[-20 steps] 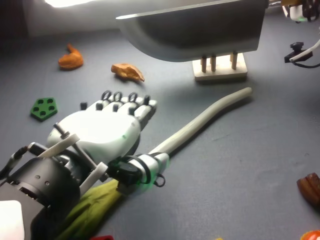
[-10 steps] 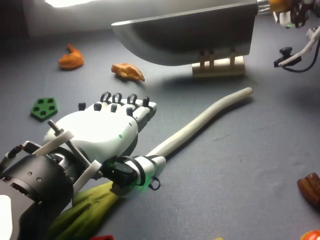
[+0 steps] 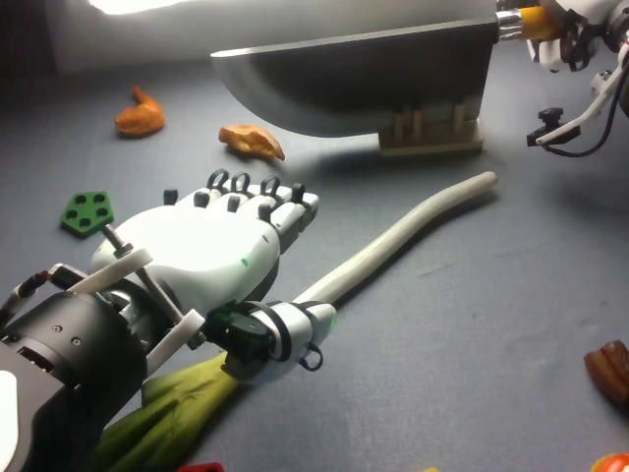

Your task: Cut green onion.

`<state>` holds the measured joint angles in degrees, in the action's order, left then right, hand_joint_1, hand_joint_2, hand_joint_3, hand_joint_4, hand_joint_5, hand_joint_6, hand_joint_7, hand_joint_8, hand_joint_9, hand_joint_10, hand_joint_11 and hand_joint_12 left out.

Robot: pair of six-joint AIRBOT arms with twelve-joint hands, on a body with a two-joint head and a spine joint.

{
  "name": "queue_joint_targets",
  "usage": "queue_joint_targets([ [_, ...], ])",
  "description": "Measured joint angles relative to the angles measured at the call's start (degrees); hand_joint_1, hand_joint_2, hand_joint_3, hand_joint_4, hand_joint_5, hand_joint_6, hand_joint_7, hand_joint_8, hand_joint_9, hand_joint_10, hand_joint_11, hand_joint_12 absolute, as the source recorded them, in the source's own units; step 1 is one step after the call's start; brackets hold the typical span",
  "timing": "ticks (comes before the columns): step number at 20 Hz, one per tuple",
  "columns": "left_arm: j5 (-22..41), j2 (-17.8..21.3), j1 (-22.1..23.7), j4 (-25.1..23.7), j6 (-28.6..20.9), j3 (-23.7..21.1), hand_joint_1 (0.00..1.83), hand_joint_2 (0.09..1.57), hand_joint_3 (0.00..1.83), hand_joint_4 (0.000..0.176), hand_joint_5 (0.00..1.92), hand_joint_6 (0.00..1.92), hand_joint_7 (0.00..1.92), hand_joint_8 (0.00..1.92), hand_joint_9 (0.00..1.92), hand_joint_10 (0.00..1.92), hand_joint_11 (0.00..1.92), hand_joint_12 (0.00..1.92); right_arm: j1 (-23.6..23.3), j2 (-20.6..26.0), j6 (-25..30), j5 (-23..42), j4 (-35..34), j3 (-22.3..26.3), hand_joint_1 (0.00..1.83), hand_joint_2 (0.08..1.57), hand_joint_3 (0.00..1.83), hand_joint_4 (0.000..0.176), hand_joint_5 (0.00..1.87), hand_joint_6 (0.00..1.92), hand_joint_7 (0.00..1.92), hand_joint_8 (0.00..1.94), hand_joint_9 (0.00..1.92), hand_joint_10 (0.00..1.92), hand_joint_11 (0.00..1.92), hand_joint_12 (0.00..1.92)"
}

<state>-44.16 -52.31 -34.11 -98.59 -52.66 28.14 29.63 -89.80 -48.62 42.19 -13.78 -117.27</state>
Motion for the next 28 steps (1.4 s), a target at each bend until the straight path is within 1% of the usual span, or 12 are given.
queue_joint_targets([
  [6, 0.37, -0.33, 0.55, -0.17, 0.11, 0.0, 0.24, 1.41, 0.0, 0.0, 0.02, 0.0, 0.02, 0.0, 0.0, 0.0, 0.0, 0.05, 0.59, 0.0, 0.11, 1.05, -0.13, 0.0, 1.59, 0.74, 0.84, 0.176, 1.4, 1.92, 1.54, 1.94, 1.6, 1.92, 1.68, 1.92],
  [7, 0.5, -0.35, 0.55, -0.02, 0.11, 0.0, 0.27, 1.41, 0.0, 0.0, 0.01, 0.0, 0.02, 0.0, 0.0, 0.0, 0.0, 0.01, 0.59, 0.02, 0.11, 1.09, -0.11, 0.0, 1.44, 0.84, 0.68, 0.142, 1.11, 1.92, 1.3, 1.94, 1.38, 1.92, 1.43, 1.92],
  [8, 0.48, -0.35, 0.55, 0.04, 0.13, 0.0, 0.27, 1.41, 0.0, 0.0, 0.01, 0.0, 0.02, 0.0, 0.0, 0.0, 0.0, 0.01, 0.66, 0.02, 0.11, 1.16, -0.13, 0.0, 1.44, 0.84, 0.68, 0.142, 1.11, 1.92, 1.3, 1.94, 1.38, 1.92, 1.43, 1.92],
  [9, 0.46, -0.35, 0.55, 0.04, 0.13, 0.0, 0.24, 1.41, 0.0, 0.0, 0.01, 0.0, 0.02, 0.0, 0.0, 0.0, 0.0, 0.0, 0.7, 0.09, 0.11, 1.18, -0.11, 0.0, 1.14, 0.79, 0.99, 0.0, 0.85, 1.78, 1.19, 1.94, 1.27, 1.92, 1.3, 1.92],
  [10, 0.46, -0.35, 0.57, 0.04, 0.11, 0.0, 0.23, 1.41, 0.0, 0.0, 0.0, 0.0, 0.02, 0.0, 0.0, 0.0, 0.0, 0.0, 0.72, 0.11, 0.15, 1.25, -0.2, 0.0, 1.18, 0.7, 1.23, 0.0, 0.79, 1.78, 1.0, 1.86, 1.17, 1.92, 1.15, 1.92],
  [12, 0.48, -0.35, 0.85, 0.07, 0.11, 0.0, 0.21, 1.42, 0.0, 0.0, 0.02, 0.0, 0.01, 0.0, 0.0, 0.0, 0.0, 0.0, 0.72, 0.24, 0.2, 1.86, -0.17, 0.0, 1.2, 0.94, 0.63, 0.0, 0.72, 1.41, 0.87, 1.56, 0.76, 1.86, 0.66, 1.92],
  [16, 0.46, -0.35, 0.9, 0.0, 0.13, 0.0, 0.21, 1.42, 0.0, 0.0, 0.02, 0.0, 0.01, 0.0, 0.0, 0.0, 0.0, 0.0, 1.01, 0.28, -0.09, 2.08, -0.13, 0.0, 1.19, 1.1, 0.27, 0.0, 0.71, 1.3, 0.84, 1.47, 0.69, 1.82, 0.59, 1.92],
  [19, 0.46, -0.35, 0.92, 0.0, 0.13, 0.0, 0.13, 1.44, 0.01, 0.0, 0.0, 0.0, 0.0, 0.0, 0.0, 0.0, 0.0, 0.0, 1.01, 0.44, -0.55, 2.05, 0.44, 0.0, 1.11, 1.19, 0.03, 0.0, 0.8, 1.28, 0.4, 1.37, 0.29, 1.62, 0.11, 1.91],
  [20, 0.44, -0.35, 0.92, 0.0, 0.13, 0.0, 0.19, 1.43, 0.0, 0.0, 0.02, 0.01, 0.0, 0.0, 0.0, 0.0, 0.0, 0.0, 1.01, 0.55, -0.55, 2.03, 1.31, 0.0, 1.12, 1.11, 0.0, 0.0, 0.53, 1.21, 0.32, 1.26, 0.2, 1.53, 0.02, 1.85],
  [23, 0.26, -0.35, 1.27, 0.07, 0.11, -0.42, 0.2, 1.43, 0.0, 0.0, 0.02, 0.01, 0.0, 0.0, 0.0, 0.0, 0.0, 0.0, 1.01, 1.03, -0.57, 2.05, 2.91, 0.0, 1.0, 1.1, 0.0, 0.0, 0.28, 0.86, 0.32, 0.8, 0.16, 1.2, 0.0, 1.63],
  [25, 0.15, -0.44, 1.27, 0.17, 0.13, -0.48, 0.2, 1.43, 0.0, 0.0, 0.03, 0.01, 0.01, 0.0, 0.0, 0.0, 0.0, 0.0, 1.03, 1.42, -0.55, 1.64, 3.45, 0.0, 0.96, 1.03, 0.0, 0.0, 0.26, 0.25, 0.39, 0.11, 0.24, 0.58, 0.0, 1.2],
  [28, -0.09, -0.46, 1.27, 0.2, 0.11, -1.03, 0.26, 1.42, 0.0, 0.0, 0.04, 0.01, 0.02, 0.0, 0.0, 0.0, 0.0, 0.0, 1.84, 2.47, 1.99, 0.63, 5.81, 0.0, 0.95, 0.99, 0.0, 0.017, 0.2, 0.08, 0.29, 0.01, 0.17, 0.36, 0.0, 0.93],
])
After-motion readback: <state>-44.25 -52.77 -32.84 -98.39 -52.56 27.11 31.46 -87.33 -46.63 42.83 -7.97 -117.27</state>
